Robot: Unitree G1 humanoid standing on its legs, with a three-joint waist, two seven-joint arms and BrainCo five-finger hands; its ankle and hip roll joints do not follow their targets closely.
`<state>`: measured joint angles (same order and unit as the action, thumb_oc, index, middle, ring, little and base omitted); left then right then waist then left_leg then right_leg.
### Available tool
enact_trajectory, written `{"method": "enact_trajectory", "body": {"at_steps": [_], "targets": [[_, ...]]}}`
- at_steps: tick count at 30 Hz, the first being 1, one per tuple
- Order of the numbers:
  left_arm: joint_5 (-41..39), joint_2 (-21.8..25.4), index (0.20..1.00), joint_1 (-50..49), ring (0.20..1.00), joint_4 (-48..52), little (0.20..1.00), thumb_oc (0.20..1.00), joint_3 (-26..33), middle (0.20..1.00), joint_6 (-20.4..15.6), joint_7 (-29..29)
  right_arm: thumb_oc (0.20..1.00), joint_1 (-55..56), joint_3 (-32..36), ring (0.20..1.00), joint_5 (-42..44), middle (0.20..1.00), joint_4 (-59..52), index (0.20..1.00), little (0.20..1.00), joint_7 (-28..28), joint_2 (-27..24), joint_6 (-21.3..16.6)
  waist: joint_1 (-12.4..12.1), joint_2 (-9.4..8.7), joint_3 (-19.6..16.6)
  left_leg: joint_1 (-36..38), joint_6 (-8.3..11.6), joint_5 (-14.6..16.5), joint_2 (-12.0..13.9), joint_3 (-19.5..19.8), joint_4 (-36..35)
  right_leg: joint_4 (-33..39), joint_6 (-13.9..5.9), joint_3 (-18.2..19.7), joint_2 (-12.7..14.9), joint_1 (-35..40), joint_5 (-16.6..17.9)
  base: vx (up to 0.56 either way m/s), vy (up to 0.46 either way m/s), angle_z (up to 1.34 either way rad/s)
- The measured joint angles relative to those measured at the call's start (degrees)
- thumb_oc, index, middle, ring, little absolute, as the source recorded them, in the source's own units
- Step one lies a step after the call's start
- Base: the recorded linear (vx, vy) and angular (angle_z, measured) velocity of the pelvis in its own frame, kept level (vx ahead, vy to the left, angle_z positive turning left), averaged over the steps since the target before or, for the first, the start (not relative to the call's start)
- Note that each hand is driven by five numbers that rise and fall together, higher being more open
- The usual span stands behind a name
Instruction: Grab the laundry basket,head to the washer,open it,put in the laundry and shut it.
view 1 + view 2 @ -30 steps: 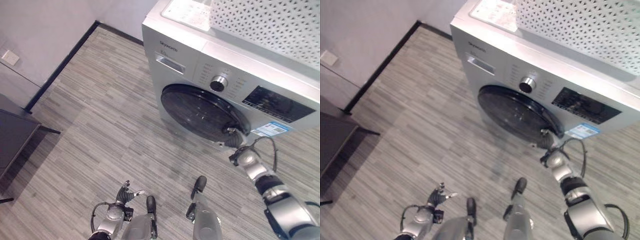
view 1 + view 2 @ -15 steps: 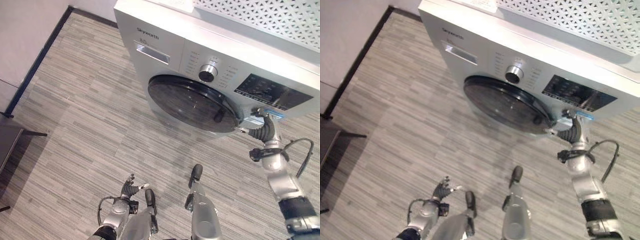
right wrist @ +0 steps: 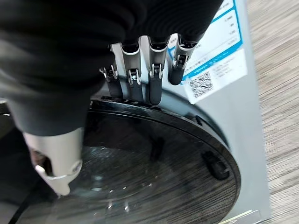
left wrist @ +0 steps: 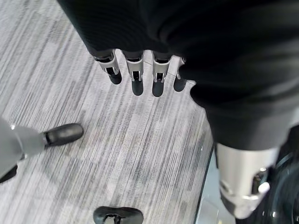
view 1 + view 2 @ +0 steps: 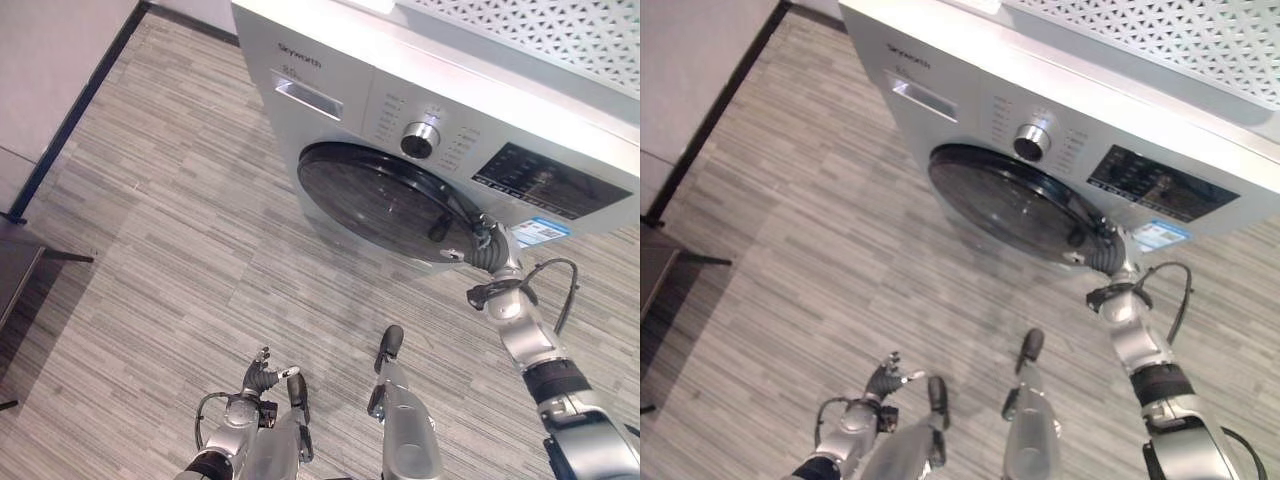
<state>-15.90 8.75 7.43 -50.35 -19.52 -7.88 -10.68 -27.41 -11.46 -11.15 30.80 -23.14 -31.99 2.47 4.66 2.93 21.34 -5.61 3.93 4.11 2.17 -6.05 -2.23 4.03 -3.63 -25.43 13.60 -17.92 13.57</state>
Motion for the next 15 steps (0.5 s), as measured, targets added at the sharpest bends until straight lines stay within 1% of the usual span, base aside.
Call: {"method": "enact_trajectory", "body": {"at_steps": [2,5,6,11,15], "targets": [[-0.08,-0.03,1.000,-0.06,1.000,-0.01,1.000,1.000,-0.04,1.000,-0.08,-0.07,1.000,-0.56,-0.25,1.000,0.39,1.000,0.71,1.000,1.000,-0.23,0.46,-0.01,-0.04,0.01,0.00,-0.04,-0.02,-0.15,-0.04,0.05,0.01,-0.01,0.04,0.00,0.05,-0.01,0.03,0.01,0.005,0.03],[-2.16,-0.14,1.000,-0.05,1.000,0.28,1.000,1.000,-0.13,1.000,-0.90,-0.31,1.000,-3.65,-1.48,1.000,1.50,1.000,4.64,1.000,1.000,-1.71,1.97,-0.06,0.09,0.11,-0.06,-0.42,0.25,-0.60,0.03,0.25,0.02,0.05,0.36,0.02,-0.07,-0.35,0.27,0.00,0.000,0.00],[-2.22,-0.13,1.000,-0.05,1.000,0.35,1.000,1.000,-0.88,1.000,-1.15,-0.40,1.000,-4.88,-1.67,1.000,2.52,1.000,5.68,1.000,1.000,-1.96,3.18,-0.08,0.06,0.21,-0.10,-0.71,0.25,-0.81,0.08,0.24,-0.02,0.04,0.55,0.28,-0.17,-0.78,0.38,0.01,0.007,-0.04],[-2.21,-0.25,1.000,-0.03,1.000,0.89,1.000,1.000,-0.98,1.000,-1.60,-0.51,1.000,-4.54,-2.38,1.000,3.77,1.000,3.41,1.000,1.000,-1.84,3.72,-0.09,0.37,0.43,-0.23,-1.76,0.53,-1.71,0.40,0.17,-0.34,0.16,1.47,0.49,-0.56,-2.06,1.01,0.00,0.001,-0.01],[-2.09,-0.61,1.000,0.00,1.000,0.37,1.000,1.000,-1.44,1.000,-1.53,-1.66,1.000,-2.23,-6.77,1.000,8.08,1.000,1.66,1.000,1.000,-0.30,5.64,-1.12,0.84,0.46,-0.36,-1.05,0.87,-2.32,0.80,-0.27,-1.12,0.17,2.17,1.17,-1.25,-2.06,1.33,-0.01,0.005,-0.08]]}}
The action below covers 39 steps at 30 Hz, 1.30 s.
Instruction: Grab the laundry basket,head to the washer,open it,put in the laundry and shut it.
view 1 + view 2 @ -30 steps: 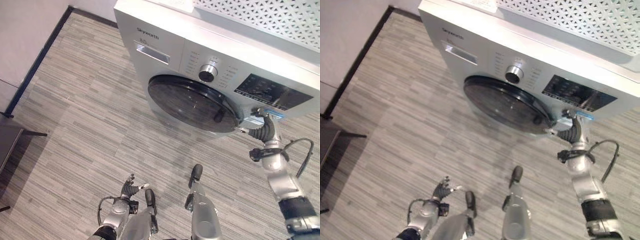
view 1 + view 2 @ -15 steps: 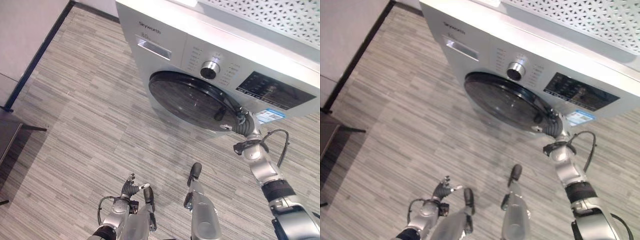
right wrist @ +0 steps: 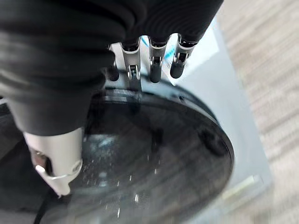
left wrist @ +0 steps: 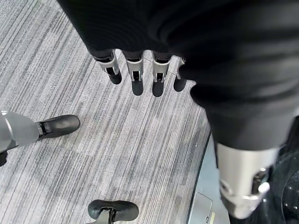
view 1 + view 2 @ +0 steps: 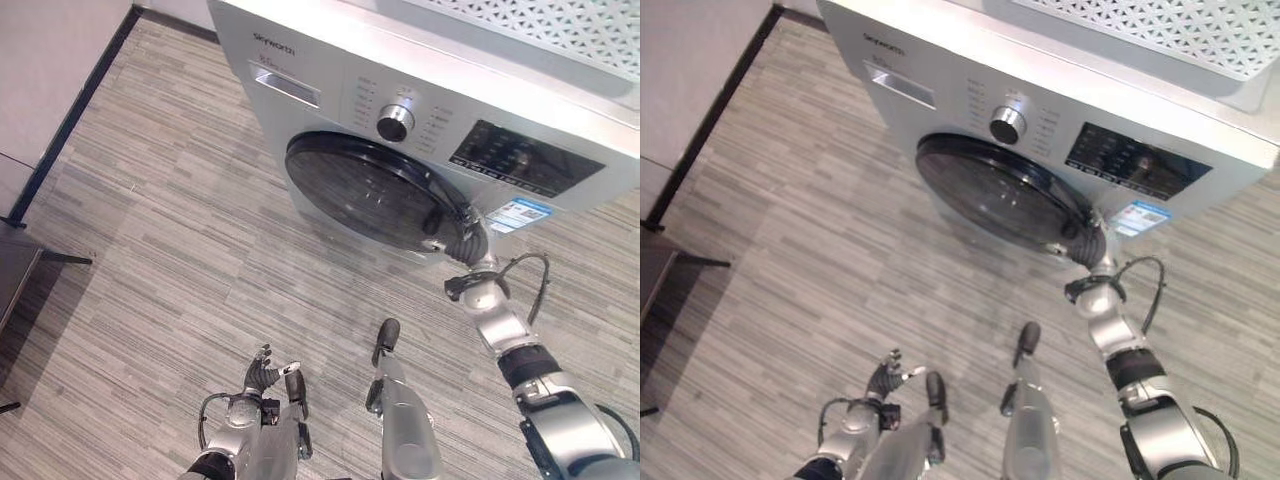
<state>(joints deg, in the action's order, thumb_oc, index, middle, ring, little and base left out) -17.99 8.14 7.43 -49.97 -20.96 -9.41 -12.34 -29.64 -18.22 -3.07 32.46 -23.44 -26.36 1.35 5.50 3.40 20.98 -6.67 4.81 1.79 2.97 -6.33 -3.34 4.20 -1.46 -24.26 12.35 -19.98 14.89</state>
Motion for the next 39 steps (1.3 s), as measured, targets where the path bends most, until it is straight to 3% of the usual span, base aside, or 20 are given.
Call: {"method": "enact_trajectory", "body": {"at_steps": [6,11,15,21,26,29,34,39], "targets": [[0.04,-0.09,1.000,-0.17,1.000,-0.69,1.000,1.000,-0.42,1.000,0.70,-0.18,1.000,2.69,-3.84,1.000,3.56,1.000,-0.61,1.000,1.000,2.12,2.43,-0.49,0.00,-0.28,-1.20,0.61,0.63,-0.73,1.11,-0.39,-1.12,-0.02,1.10,0.20,-1.22,0.07,-0.39,-0.01,0.008,-0.04],[0.16,-0.18,1.000,-0.50,1.000,-3.12,1.000,1.000,-0.44,1.000,0.96,-0.76,1.000,4.45,-9.59,1.000,5.87,1.000,-0.35,1.000,1.000,6.05,3.01,-0.38,-0.12,-1.64,-3.72,0.66,0.64,-0.73,2.51,-0.32,-1.51,0.00,1.64,0.19,-2.73,0.03,-0.87,-0.01,-0.002,-0.03],[0.49,-0.55,1.000,-0.71,1.000,-3.12,1.000,1.000,-0.41,1.000,0.98,-1.05,1.000,4.42,-10.09,1.000,6.98,1.000,-0.35,1.000,1.000,6.75,3.37,-0.38,-0.24,-1.70,-3.77,0.64,0.65,-0.74,2.77,-0.24,-1.33,-0.04,1.77,0.19,-2.99,0.04,-0.92,0.00,0.000,0.00],[4.63,3.62,1.000,-3.46,1.000,11.95,1.000,1.000,1.05,1.000,1.78,-3.06,1.000,4.74,-10.87,1.000,11.92,1.000,-0.47,1.000,1.000,7.35,3.77,-0.28,-1.60,-1.84,-4.05,0.86,0.73,-0.76,3.67,-0.22,-1.32,-0.06,2.38,0.13,-4.03,0.24,-1.07,0.02,-0.006,-0.02],[9.30,9.34,1.000,-6.10,1.000,26.17,1.000,1.000,9.19,1.000,1.87,-6.80,1.000,6.57,-12.91,1.000,14.37,1.000,0.19,1.000,1.000,9.05,3.91,1.49,-3.38,-1.83,-5.80,2.71,1.04,-0.93,5.20,0.27,-1.90,0.02,3.25,-0.76,-5.44,2.18,-1.82,0.01,-0.005,0.02],[13.73,11.08,1.000,-5.94,1.000,28.92,1.000,1.000,12.83,1.000,2.20,-9.05,1.000,6.86,-14.96,1.000,15.90,1.000,2.37,1.000,1.000,12.25,4.44,1.71,-4.12,-1.56,-7.25,2.82,1.04,-0.93,5.49,0.83,-1.85,0.09,3.35,-1.32,-5.63,2.72,-2.05,0.02,-0.011,0.06],[21.81,11.67,1.000,-6.49,1.000,36.61,1.000,1.000,13.38,1.000,2.65,-11.70,1.000,5.03,-19.16,1.000,22.92,1.000,6.55,1.000,1.000,17.53,11.37,2.85,-8.33,-1.45,-7.58,3.55,1.28,-1.07,6.37,1.23,-1.78,-0.05,3.70,-1.89,-6.34,3.64,-2.55,0.00,-0.012,0.05],[22.69,11.52,1.000,-6.27,1.000,37.84,1.000,1.000,13.28,1.000,3.76,-11.65,1.000,1.42,-23.71,1.000,24.85,1.000,6.78,1.000,1.000,21.04,15.96,3.40,-9.71,-1.72,-7.73,3.54,1.68,-1.32,6.41,2.01,-1.80,-0.50,3.41,-2.65,-6.06,3.94,-2.95,0.00,-0.006,0.09]]}}
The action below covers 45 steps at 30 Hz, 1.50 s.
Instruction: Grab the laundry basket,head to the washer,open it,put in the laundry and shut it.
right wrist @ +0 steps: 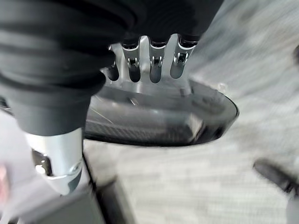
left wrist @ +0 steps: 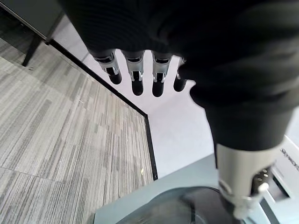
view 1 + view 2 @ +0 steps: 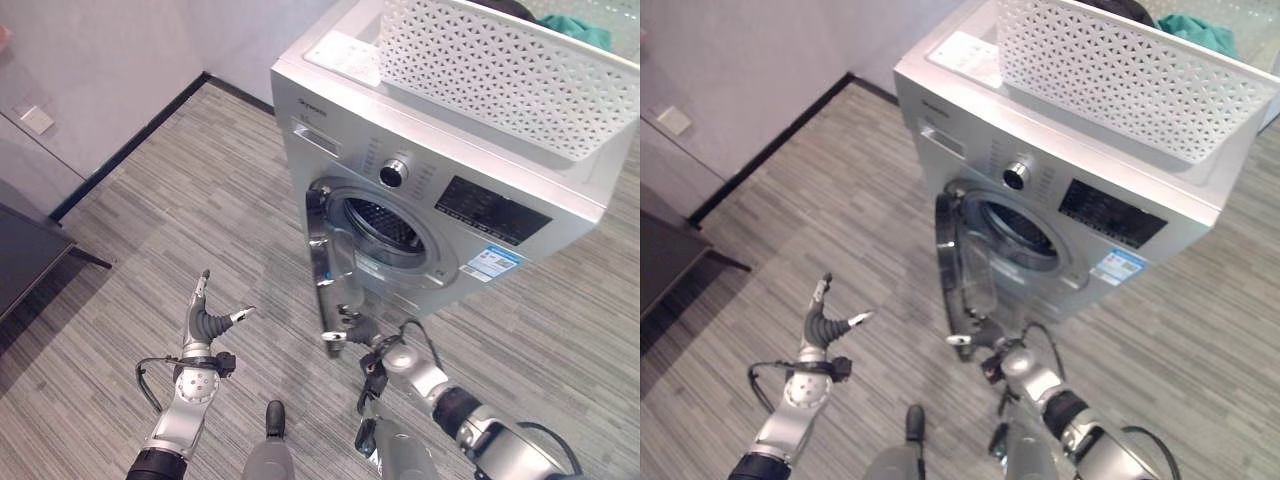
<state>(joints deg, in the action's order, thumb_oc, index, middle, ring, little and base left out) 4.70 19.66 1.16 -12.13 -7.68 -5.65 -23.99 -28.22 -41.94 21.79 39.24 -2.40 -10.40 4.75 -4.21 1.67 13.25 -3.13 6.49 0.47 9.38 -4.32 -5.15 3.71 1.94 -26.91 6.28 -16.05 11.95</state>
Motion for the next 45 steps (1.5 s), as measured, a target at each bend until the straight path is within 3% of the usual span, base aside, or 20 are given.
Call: {"method": "enact_trajectory", "body": {"at_steps": [6,10,14,15,16,18,21,22,24,25,30,31,32,34,35,37,38,40,42,45], "targets": [[0.71,0.77,1.000,0.17,1.000,4.72,1.000,1.000,-0.20,1.000,0.23,-0.01,1.000,-2.22,-0.05,1.000,0.96,1.000,-0.11,1.000,1.000,0.44,1.80,0.00,-1.23,-0.22,-0.13,0.10,0.78,-0.47,-0.43,0.96,0.11,-1.50,-0.54,-0.73,1.06,0.01,-0.86,0.01,-0.010,0.10],[19.89,9.31,1.000,3.65,1.000,11.13,1.000,1.000,2.67,1.000,0.40,-9.39,1.000,-2.11,-0.05,1.000,0.92,1.000,-0.03,1.000,1.000,-0.10,1.36,-0.90,-1.44,-0.56,-0.27,0.09,0.84,-0.45,-0.64,1.05,0.04,-1.85,-0.93,-0.86,1.42,0.03,-1.13,0.00,-0.030,0.04],[17.02,6.55,1.000,4.46,1.000,24.17,1.000,1.000,3.97,1.000,-3.04,-8.87,1.000,-1.14,0.82,1.000,-0.34,1.000,3.10,1.000,1.000,-0.29,1.38,-2.15,-1.35,-0.99,-0.21,0.12,0.86,-0.44,-1.04,1.17,0.01,-2.05,-1.32,-1.08,1.90,0.21,-1.38,0.02,0.004,0.06],[13.01,5.75,1.000,4.47,1.000,26.70,1.000,1.000,2.71,1.000,-5.19,-6.71,1.000,-0.65,1.78,1.000,-0.65,1.000,4.30,1.000,1.000,-0.06,1.24,-2.14,-1.33,-1.05,-0.24,0.11,0.85,-0.44,-1.11,1.17,0.01,-2.05,-1.34,-1.21,2.00,0.25,-1.39,0.03,0.035,0.04],[1.40,7.06,1.000,4.97,1.000,27.74,1.000,1.000,-0.21,1.000,-9.32,0.78,1.000,0.36,2.31,1.000,-1.52,1.000,4.47,1.000,1.000,0.36,0.81,-2.03,-0.92,-1.11,-0.22,0.22,0.81,-0.39,-1.13,1.05,0.00,-2.32,-1.60,-1.24,2.09,0.24,-1.58,0.07,0.056,0.02],[-15.09,7.14,1.000,5.19,1.000,27.90,1.000,1.000,-0.62,1.000,-11.17,10.54,1.000,1.63,2.78,1.000,-3.17,1.000,3.90,1.000,1.000,1.76,0.00,-2.03,0.13,-1.13,-0.21,0.48,0.64,-0.10,-1.15,0.85,-0.01,-2.47,-2.09,-1.04,2.11,0.32,-1.97,0.05,0.043,-0.04],[-26.86,8.26,1.000,5.28,1.000,27.71,1.000,1.000,-2.34,1.000,-10.92,18.23,1.000,3.63,4.22,1.000,-4.84,1.000,3.75,1.000,1.000,3.04,-1.12,-2.06,0.70,-1.13,-0.21,1.00,0.45,0.13,-1.26,0.53,-0.03,-2.51,-2.14,-0.45,2.10,0.38,-2.01,0.03,0.028,-0.09],[-33.61,13.27,1.000,5.95,1.000,27.74,1.000,1.000,-6.74,1.000,-10.20,23.92,1.000,5.28,5.87,1.000,-6.30,1.000,3.93,1.000,1.000,4.06,-1.47,-1.95,1.53,-1.13,-0.20,0.99,0.27,0.26,-1.32,0.54,-0.04,-2.51,-2.21,-0.40,2.14,0.41,-2.06,0.04,0.046,-0.05],[-40.11,16.82,1.000,7.21,1.000,25.42,1.000,1.000,-11.30,1.000,-8.51,29.40,1.000,6.68,6.86,1.000,-7.16,1.000,4.00,1.000,1.000,5.14,-2.93,-1.95,2.59,-1.07,-0.18,1.18,0.18,0.52,-1.42,0.39,-0.07,-2.42,-2.30,-0.25,2.13,0.64,-2.10,0.05,0.071,-0.04],[-46.25,20.55,1.000,8.55,1.000,21.08,1.000,1.000,-16.09,1.000,-5.57,34.54,1.000,7.54,6.99,1.000,-8.33,1.000,3.94,1.000,1.000,6.16,-4.15,-1.95,4.06,-1.04,-0.17,1.55,0.17,0.72,-1.43,0.14,-0.10,-2.30,-2.38,-0.10,2.09,0.77,-2.09,0.03,0.061,-0.08],[-51.81,41.01,1.000,17.49,1.000,7.88,1.000,1.000,-41.27,1.000,3.30,46.36,1.000,8.89,6.62,1.000,-10.14,1.000,3.18,1.000,1.000,8.98,-7.74,-2.28,8.44,-0.54,-0.03,2.04,0.33,1.27,-1.43,-1.47,-0.11,-2.03,-2.25,1.25,1.75,0.46,-1.69,0.03,0.071,-0.17],[-50.62,43.28,1.000,17.61,1.000,3.04,1.000,1.000,-42.76,1.000,4.35,48.11,1.000,9.98,6.51,1.000,-10.78,1.000,1.61,1.000,1.000,9.10,-10.17,-2.43,9.00,0.07,-0.16,2.05,0.40,1.33,-1.45,-2.04,-0.11,-2.03,-2.16,1.73,1.69,0.19,-1.21,-0.01,0.052,-0.11],[-49.79,42.96,1.000,18.53,1.000,0.24,1.000,1.000,-43.67,1.000,4.62,47.93,1.000,10.38,6.47,1.000,-10.79,1.000,1.53,1.000,1.000,9.16,-10.61,-2.40,9.01,0.48,-0.29,2.06,0.41,1.33,-1.45,-2.00,-0.10,-2.03,-2.16,1.70,1.68,0.15,-1.21,-0.01,0.034,-0.03],[-34.92,39.11,1.000,28.92,1.000,-12.50,1.000,1.000,-51.71,1.000,4.39,47.19,1.000,10.73,5.86,1.000,-10.77,1.000,1.42,1.000,1.000,9.12,-13.02,-2.43,8.83,1.42,-0.58,1.09,0.44,1.33,-1.51,-1.41,-0.09,-2.21,-2.16,1.19,1.93,-0.45,-1.24,-0.02,0.020,0.14],[-31.28,37.70,1.000,30.32,1.000,-14.64,1.000,1.000,-50.89,1.000,4.28,46.32,1.000,10.69,6.07,1.000,-10.77,1.000,1.17,1.000,1.000,9.00,-12.81,-2.45,9.18,1.30,-0.57,0.83,0.45,1.34,-1.53,-1.38,-0.09,-2.32,-2.15,1.30,1.92,-0.86,-1.24,-0.06,0.011,0.07],[-20.86,30.95,1.000,32.58,1.000,-21.62,1.000,1.000,-47.32,1.000,2.49,43.54,1.000,11.08,5.71,1.000,-10.90,1.000,-1.42,1.000,1.000,8.87,-12.74,-2.25,9.58,1.25,-0.53,0.42,0.45,1.34,-1.52,-1.24,-0.09,-2.64,-2.20,1.27,2.03,-1.24,-1.43,-0.06,-0.002,0.04],[-10.45,21.10,1.000,34.37,1.000,-33.91,1.000,1.000,-39.11,1.000,1.33,38.59,1.000,11.27,5.69,1.000,-11.36,1.000,-4.71,1.000,1.000,8.77,-12.39,-2.77,9.96,1.30,-0.72,-0.32,0.49,1.30,-1.58,-0.98,-0.08,-3.51,-2.20,1.18,2.42,-2.21,-1.81,-0.09,-0.024,0.03],[0.05,12.99,1.000,37.81,1.000,-43.32,1.000,1.000,-36.67,1.000,1.08,31.04,1.000,9.79,5.50,1.000,-11.42,1.000,-5.25,1.000,1.000,7.68,-9.70,-2.97,11.15,0.18,-0.44,-1.73,0.78,1.11,-1.54,-1.01,-0.06,-4.50,-2.10,1.22,2.58,-3.96,-2.10,-0.11,-0.030,0.03],[7.73,1.03,1.000,45.73,1.000,-61.12,1.000,1.000,-29.43,1.000,1.79,22.81,1.000,7.24,4.27,1.000,-11.40,1.000,-4.58,1.000,1.000,5.84,-7.67,-4.28,11.67,-1.45,1.15,-3.79,0.88,0.59,-1.62,-0.84,-0.01,-5.35,-1.74,1.05,3.04,-6.21,-2.11,-0.04,-0.016,0.08],[8.85,0.83,1.000,46.51,1.000,-59.86,1.000,1.000,-26.45,1.000,2.20,17.75,1.000,6.56,4.17,1.000,-11.36,1.000,-4.66,1.000,1.000,3.69,-7.82,-4.75,13.32,-2.28,2.52,-3.86,0.86,0.50,-1.56,-0.96,-0.03,-5.48,-1.71,1.04,3.06,-6.35,-2.10,-0.01,-0.006,0.02]]}}
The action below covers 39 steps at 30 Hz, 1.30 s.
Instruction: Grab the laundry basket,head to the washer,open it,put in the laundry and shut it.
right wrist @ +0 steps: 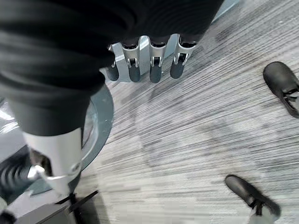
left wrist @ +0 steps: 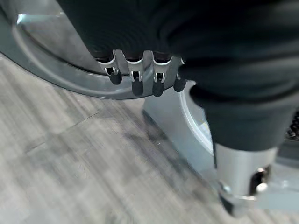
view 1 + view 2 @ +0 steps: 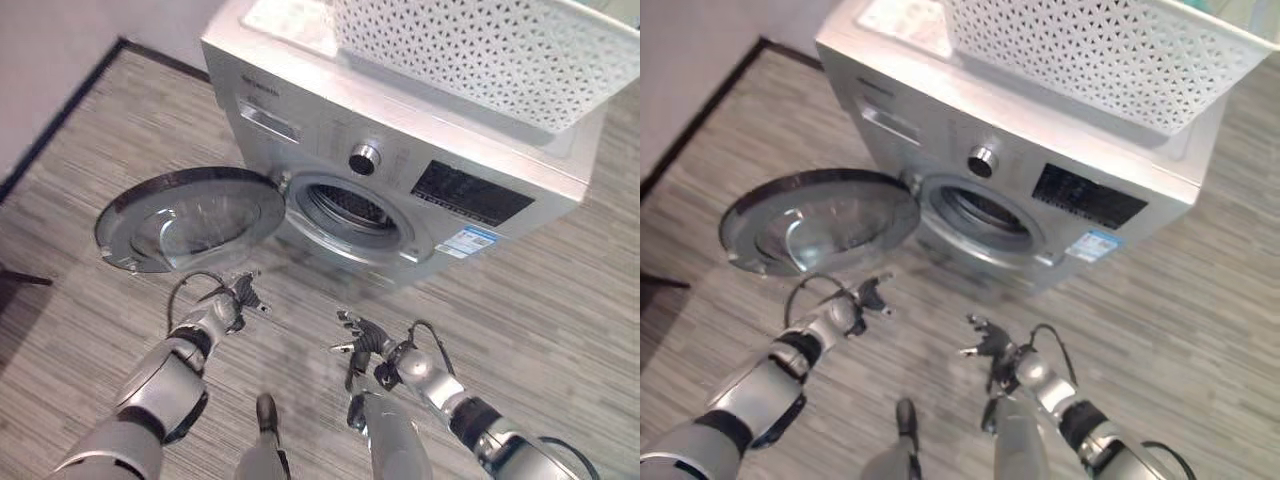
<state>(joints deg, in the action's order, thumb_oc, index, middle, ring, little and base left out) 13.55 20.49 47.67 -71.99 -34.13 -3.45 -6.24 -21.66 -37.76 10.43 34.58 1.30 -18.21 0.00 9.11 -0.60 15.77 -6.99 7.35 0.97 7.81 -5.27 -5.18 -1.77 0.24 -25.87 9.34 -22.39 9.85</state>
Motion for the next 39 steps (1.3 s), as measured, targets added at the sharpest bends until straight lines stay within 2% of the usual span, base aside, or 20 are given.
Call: {"method": "enact_trajectory", "body": {"at_steps": [2,4,7,10,15,28,30,32,34,35,37,39], "targets": [[0.16,1.54,1.000,1.98,1.000,0.91,1.000,1.000,-0.40,1.000,0.58,-4.47,1.000,0.20,-0.22,1.000,0.04,1.000,-0.40,1.000,1.000,-1.17,-1.05,-0.16,0.29,0.00,0.60,0.05,0.00,0.00,-0.12,-0.13,-0.02,0.03,-0.01,0.03,0.11,0.03,0.00,0.00,0.000,0.00],[0.52,2.51,1.000,2.32,1.000,1.31,1.000,1.000,-0.49,1.000,1.14,-6.02,1.000,0.25,-0.23,1.000,0.04,1.000,-0.41,1.000,1.000,-1.27,-1.18,-0.19,0.46,0.22,0.78,0.53,0.00,0.00,-0.15,-0.21,-0.03,0.03,-0.02,0.12,0.10,0.46,-0.01,0.00,0.000,0.00],[1.10,3.72,1.000,2.39,1.000,1.39,1.000,1.000,-0.78,1.000,1.79,-6.64,1.000,-0.36,-0.06,1.000,0.02,1.000,-0.40,1.000,1.000,-1.44,-1.22,-0.31,0.39,0.34,0.85,0.83,-0.04,0.03,-0.37,-0.45,-0.06,0.13,-0.12,0.52,0.14,0.55,-0.08,0.01,0.003,-0.03],[5.79,4.14,1.000,2.49,1.000,1.49,1.000,1.000,-3.38,1.000,3.33,-8.54,1.000,-0.59,-0.05,1.000,0.02,1.000,-0.49,1.000,1.000,-2.15,-1.38,-0.31,0.39,0.60,1.07,0.85,-0.16,0.10,-0.36,-0.59,-0.08,0.37,-0.15,0.79,-0.03,0.54,-0.09,0.00,0.001,-0.01],[9.48,4.09,1.000,2.49,1.000,1.46,1.000,1.000,-3.11,1.000,5.05,-11.08,1.000,-0.65,-0.05,1.000,0.01,1.000,-0.49,1.000,1.000,-2.59,-1.94,-0.35,0.54,0.53,1.34,0.95,-0.18,0.13,-0.24,-1.32,-0.09,0.97,-0.21,1.53,-0.49,0.50,0.16,-0.01,-0.006,-0.06],[9.26,4.17,1.000,2.33,1.000,1.52,1.000,1.000,-0.64,1.000,5.53,-13.57,1.000,0.37,0.14,1.000,0.02,1.000,-0.91,1.000,1.000,-2.49,-2.66,-0.75,0.92,0.08,1.76,0.98,-0.19,0.14,-0.14,-1.57,-0.08,1.10,-0.17,1.65,-0.65,0.47,0.23,0.00,-0.010,0.00],[8.75,4.48,1.000,1.52,1.000,1.92,1.000,1.000,0.91,1.000,5.18,-13.62,1.000,3.40,2.59,1.000,0.13,1.000,-2.39,1.000,1.000,-2.56,-4.74,-1.59,0.96,0.09,1.75,1.13,-0.20,0.10,-0.17,-1.65,-0.06,1.01,-0.17,1.70,-0.60,0.58,0.22,0.05,-0.051,0.00],[6.16,4.35,1.000,-0.79,1.000,3.82,1.000,1.000,4.65,1.000,4.72,-13.59,1.000,6.71,7.68,1.000,1.67,1.000,-2.35,1.000,1.000,-2.49,-4.61,-2.07,0.99,0.21,1.83,2.01,-0.21,0.11,-0.14,-1.78,-0.06,1.03,-0.18,1.70,-0.57,1.54,0.20,0.05,-0.026,-0.02],[0.87,3.74,1.000,-6.04,1.000,5.06,1.000,1.000,8.92,1.000,3.99,-13.14,1.000,12.11,15.13,1.000,6.69,1.000,-1.49,1.000,1.000,-2.73,-4.22,-2.05,1.21,0.61,1.90,5.09,-0.21,0.05,-0.11,-2.01,-0.07,1.29,-0.58,1.91,-0.72,4.70,-0.29,0.13,-0.051,-0.04],[-3.11,3.95,1.000,-10.79,1.000,6.97,1.000,1.000,11.75,1.000,3.42,-12.36,1.000,16.43,18.65,1.000,10.92,1.000,-2.23,1.000,1.000,-2.64,-5.29,-2.08,1.55,1.20,1.51,6.73,-0.45,0.21,0.02,-2.22,-0.02,1.19,-1.66,2.52,-1.37,6.14,-1.52,0.23,-0.096,-0.04],[-9.19,3.27,1.000,-18.42,1.000,11.09,1.000,1.000,18.98,1.000,1.78,-11.20,1.000,22.12,27.62,1.000,16.52,1.000,-4.53,1.000,1.000,-2.73,-3.65,-2.01,1.86,2.56,0.42,8.63,-0.78,0.58,0.60,-3.05,-0.01,1.51,-2.06,3.72,-2.49,7.87,-2.76,0.13,-0.056,-0.14],[-12.64,2.33,1.000,-25.01,1.000,9.91,1.000,1.000,20.91,1.000,1.92,-10.58,1.000,25.44,30.84,1.000,19.62,1.000,-4.71,1.000,1.000,-3.29,-4.11,-1.97,1.94,3.77,-2.00,9.91,-0.75,0.61,1.20,-3.41,0.13,2.75,-2.12,5.07,-3.36,9.12,-2.86,0.16,-0.093,-0.28]]}}
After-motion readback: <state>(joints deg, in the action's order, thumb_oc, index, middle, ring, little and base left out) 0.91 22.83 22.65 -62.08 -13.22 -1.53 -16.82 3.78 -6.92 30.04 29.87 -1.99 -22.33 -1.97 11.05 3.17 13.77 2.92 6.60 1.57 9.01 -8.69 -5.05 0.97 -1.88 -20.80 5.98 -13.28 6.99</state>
